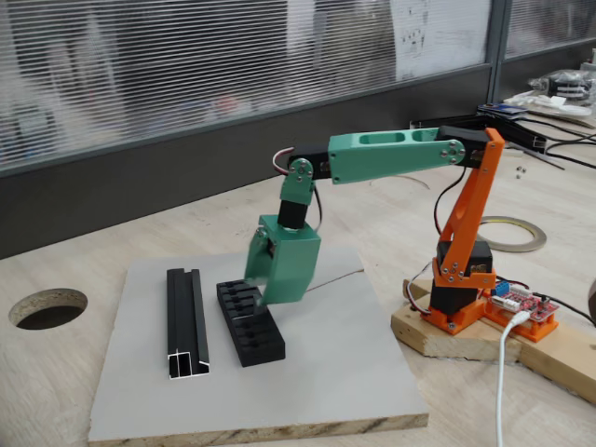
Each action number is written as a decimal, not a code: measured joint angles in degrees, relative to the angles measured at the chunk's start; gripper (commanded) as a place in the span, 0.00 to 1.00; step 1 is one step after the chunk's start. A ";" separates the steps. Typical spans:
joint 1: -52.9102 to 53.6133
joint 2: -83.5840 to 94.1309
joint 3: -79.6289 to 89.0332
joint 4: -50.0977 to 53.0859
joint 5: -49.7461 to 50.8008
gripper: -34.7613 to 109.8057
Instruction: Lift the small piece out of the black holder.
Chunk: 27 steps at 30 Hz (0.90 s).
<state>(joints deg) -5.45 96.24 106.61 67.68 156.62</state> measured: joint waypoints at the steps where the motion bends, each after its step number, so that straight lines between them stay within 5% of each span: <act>1: 0.00 -0.26 -0.35 0.00 0.00 0.52; 27: -0.88 -2.46 -0.88 0.00 0.00 0.52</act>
<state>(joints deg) -6.33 93.78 105.73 67.68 156.62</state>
